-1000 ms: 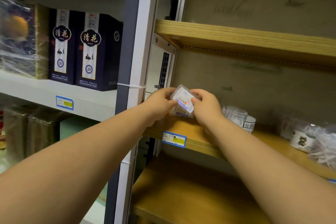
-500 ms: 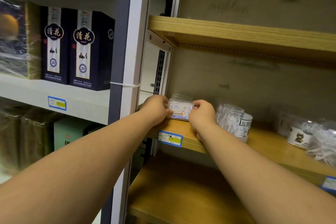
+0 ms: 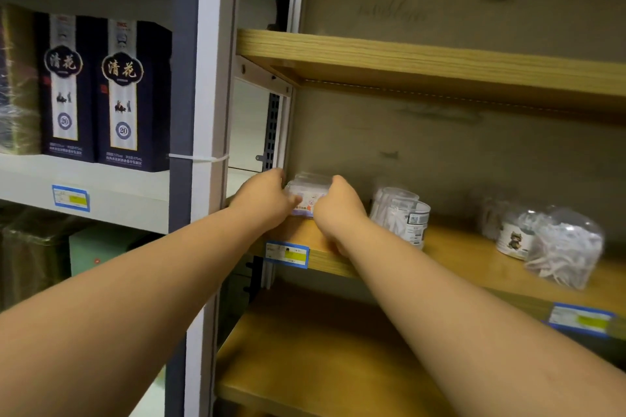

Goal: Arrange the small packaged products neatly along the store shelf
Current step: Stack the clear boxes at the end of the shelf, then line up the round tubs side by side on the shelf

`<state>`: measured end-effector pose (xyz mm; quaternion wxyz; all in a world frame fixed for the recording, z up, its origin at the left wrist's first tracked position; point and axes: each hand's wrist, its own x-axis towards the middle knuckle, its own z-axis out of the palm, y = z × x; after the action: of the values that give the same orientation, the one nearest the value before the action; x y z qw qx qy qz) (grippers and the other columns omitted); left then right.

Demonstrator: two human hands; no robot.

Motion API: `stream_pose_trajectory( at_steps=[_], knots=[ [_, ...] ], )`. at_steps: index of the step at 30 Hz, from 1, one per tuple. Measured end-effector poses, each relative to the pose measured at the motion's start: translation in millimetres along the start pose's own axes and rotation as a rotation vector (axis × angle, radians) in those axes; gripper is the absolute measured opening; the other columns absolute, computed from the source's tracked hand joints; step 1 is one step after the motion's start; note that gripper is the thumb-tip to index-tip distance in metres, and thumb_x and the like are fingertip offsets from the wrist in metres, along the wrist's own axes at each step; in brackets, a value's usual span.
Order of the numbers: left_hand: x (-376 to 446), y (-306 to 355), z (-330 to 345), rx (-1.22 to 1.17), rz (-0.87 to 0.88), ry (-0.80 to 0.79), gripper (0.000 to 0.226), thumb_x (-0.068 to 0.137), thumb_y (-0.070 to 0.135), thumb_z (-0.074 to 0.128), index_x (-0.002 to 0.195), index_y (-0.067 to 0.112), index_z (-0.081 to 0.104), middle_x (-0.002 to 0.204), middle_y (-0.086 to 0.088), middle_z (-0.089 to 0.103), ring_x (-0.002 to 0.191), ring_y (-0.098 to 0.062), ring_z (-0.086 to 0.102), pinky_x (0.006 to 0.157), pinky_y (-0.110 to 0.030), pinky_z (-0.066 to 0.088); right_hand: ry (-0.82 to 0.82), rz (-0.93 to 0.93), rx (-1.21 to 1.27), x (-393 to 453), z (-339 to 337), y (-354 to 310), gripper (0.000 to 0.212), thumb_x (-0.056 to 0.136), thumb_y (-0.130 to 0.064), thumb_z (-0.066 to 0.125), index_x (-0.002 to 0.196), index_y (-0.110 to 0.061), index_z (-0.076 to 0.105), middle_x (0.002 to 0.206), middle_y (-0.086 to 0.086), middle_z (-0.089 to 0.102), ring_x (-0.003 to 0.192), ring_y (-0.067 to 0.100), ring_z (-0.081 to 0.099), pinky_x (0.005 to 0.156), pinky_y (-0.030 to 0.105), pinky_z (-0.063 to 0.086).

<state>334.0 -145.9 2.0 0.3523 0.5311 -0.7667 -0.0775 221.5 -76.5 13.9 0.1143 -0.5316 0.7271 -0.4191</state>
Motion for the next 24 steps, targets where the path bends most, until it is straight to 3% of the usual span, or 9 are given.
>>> stream_pose_trajectory(
  at_steps=[3, 5, 8, 12, 14, 18, 21, 24],
  knots=[
    [-14.8, 15.8, -9.9, 0.066, 0.143, 0.14, 0.055, 0.091, 0.039, 0.062, 0.142, 0.021, 0.051, 0.137, -0.009, 0.058, 0.125, -0.032, 0.051, 0.102, -0.045, 0.046, -0.01, -0.107, 0.024, -12.2, -9.3, -7.5, 0.062, 0.098, -0.007, 0.055, 0.156, -0.008, 0.032, 0.159, 0.012, 0.04, 0.14, 0.031, 0.046, 0.106, 0.033, 0.041],
    [-25.5, 33.1, -18.3, 0.018, 0.256, 0.205, 0.05, 0.093, 0.028, 0.062, 0.141, 0.021, 0.053, 0.141, -0.007, 0.055, 0.131, -0.03, 0.047, 0.107, -0.045, 0.041, 0.002, -0.162, 0.087, -21.2, -18.7, -14.2, 0.064, 0.1, -0.006, 0.052, 0.159, -0.014, 0.029, 0.162, 0.008, 0.036, 0.142, 0.029, 0.045, 0.109, 0.034, 0.042],
    [-39.4, 66.8, -26.7, -0.184, 0.359, 0.244, 0.043, 0.094, 0.011, 0.059, 0.136, 0.019, 0.059, 0.133, -0.001, 0.062, 0.124, -0.021, 0.055, 0.105, -0.041, 0.046, 0.078, -0.244, 0.154, -36.0, -46.4, -20.4, 0.055, 0.103, -0.006, 0.045, 0.157, -0.019, 0.036, 0.161, 0.002, 0.039, 0.143, 0.025, 0.044, 0.108, 0.032, 0.039],
    [-60.8, 121.2, -30.2, -0.397, 0.405, 0.269, 0.039, 0.093, 0.007, 0.058, 0.129, 0.018, 0.065, 0.12, 0.001, 0.069, 0.113, -0.015, 0.062, 0.1, -0.037, 0.05, 0.183, -0.314, 0.169, -57.4, -101.5, -4.9, 0.05, 0.105, -0.01, 0.043, 0.153, -0.025, 0.043, 0.155, -0.003, 0.047, 0.141, 0.017, 0.046, 0.111, 0.028, 0.036],
    [-74.5, 152.8, -28.7, -0.46, 0.454, 0.255, 0.034, 0.093, 0.01, 0.06, 0.123, 0.021, 0.068, 0.113, 0.005, 0.07, 0.107, -0.011, 0.063, 0.096, -0.033, 0.051, 0.235, -0.355, 0.168, -68.0, -134.1, 13.3, 0.044, 0.104, -0.011, 0.045, 0.144, -0.025, 0.053, 0.144, -0.003, 0.055, 0.132, 0.014, 0.054, 0.11, 0.03, 0.044],
    [-98.2, 223.3, -10.7, -0.533, 0.522, 0.117, 0.027, 0.094, 0.019, 0.062, 0.12, 0.023, 0.068, 0.107, 0.009, 0.071, 0.1, -0.006, 0.064, 0.09, -0.027, 0.052, 0.339, -0.337, 0.08, -86.0, -210.3, 62.6, 0.033, 0.1, -0.012, 0.052, 0.127, -0.027, 0.064, 0.122, -0.006, 0.066, 0.113, 0.01, 0.061, 0.09, 0.021, 0.047],
    [-113.2, 278.0, 13.5, -0.609, 0.536, 0.035, 0.034, 0.096, 0.019, 0.061, 0.129, 0.022, 0.063, 0.114, 0.009, 0.069, 0.102, -0.004, 0.062, 0.088, -0.019, 0.047, 0.4, -0.273, -0.051, -92.4, -267.6, 108.7, 0.029, 0.1, -0.016, 0.054, 0.122, -0.028, 0.069, 0.116, -0.01, 0.068, 0.11, 0.008, 0.062, 0.087, 0.019, 0.047],
    [-125.6, 329.2, 44.3, -0.663, 0.569, -0.057, 0.042, 0.097, 0.019, 0.059, 0.138, 0.025, 0.056, 0.127, 0.01, 0.063, 0.116, -0.003, 0.057, 0.096, -0.02, 0.044, 0.432, -0.221, -0.173, -91.9, -318.4, 158.7, 0.029, 0.099, -0.017, 0.055, 0.121, -0.026, 0.071, 0.117, -0.009, 0.071, 0.11, 0.009, 0.063, 0.092, 0.024, 0.05]
  ],
)
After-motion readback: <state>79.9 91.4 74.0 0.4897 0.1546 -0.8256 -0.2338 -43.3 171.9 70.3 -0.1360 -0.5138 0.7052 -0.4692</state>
